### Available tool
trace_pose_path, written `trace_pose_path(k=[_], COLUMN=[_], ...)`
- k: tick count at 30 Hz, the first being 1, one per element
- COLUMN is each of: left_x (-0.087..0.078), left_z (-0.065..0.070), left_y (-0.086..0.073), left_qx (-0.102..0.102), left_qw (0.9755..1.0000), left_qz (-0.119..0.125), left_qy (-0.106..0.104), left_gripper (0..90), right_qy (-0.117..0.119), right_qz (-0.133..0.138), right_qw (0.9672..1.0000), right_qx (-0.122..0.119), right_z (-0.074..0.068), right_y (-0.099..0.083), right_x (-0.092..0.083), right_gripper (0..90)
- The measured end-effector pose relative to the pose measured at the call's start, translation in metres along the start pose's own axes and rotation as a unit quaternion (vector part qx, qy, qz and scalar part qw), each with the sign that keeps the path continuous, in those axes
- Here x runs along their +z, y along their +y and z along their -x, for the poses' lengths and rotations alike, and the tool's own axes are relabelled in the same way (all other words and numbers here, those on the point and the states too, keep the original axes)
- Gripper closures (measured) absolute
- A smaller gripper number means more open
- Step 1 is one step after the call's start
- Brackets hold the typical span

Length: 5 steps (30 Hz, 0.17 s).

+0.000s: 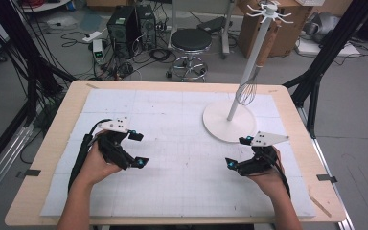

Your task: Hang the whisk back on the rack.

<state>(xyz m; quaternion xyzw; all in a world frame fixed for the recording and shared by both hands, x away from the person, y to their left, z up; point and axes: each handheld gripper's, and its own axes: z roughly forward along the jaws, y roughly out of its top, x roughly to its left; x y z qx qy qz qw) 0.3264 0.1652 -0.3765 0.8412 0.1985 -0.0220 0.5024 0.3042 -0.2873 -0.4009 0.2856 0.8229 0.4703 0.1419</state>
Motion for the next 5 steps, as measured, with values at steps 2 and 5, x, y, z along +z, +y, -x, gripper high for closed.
trace_pose_path(k=[2, 5], left_x=[0.0012, 0.0022], left_z=[-0.0006, -0.0020], left_y=[-0.0007, -0.0012], left_qx=[-0.001, -0.003], left_qw=[1.0000, 1.0000], left_qz=[-0.002, -0.006], left_qy=[0.000, 0.003], left_gripper=[1.6, 1.6], right_qy=[0.000, -0.001], right_qz=[0.000, -0.003], right_qw=[1.0000, 1.0000], right_qx=[0.000, 0.002], right_z=[0.0001, -0.0008], right_y=[-0.0002, -0.0007], right_x=[0.0000, -0.0007], right_gripper=[4.1, 4.1])
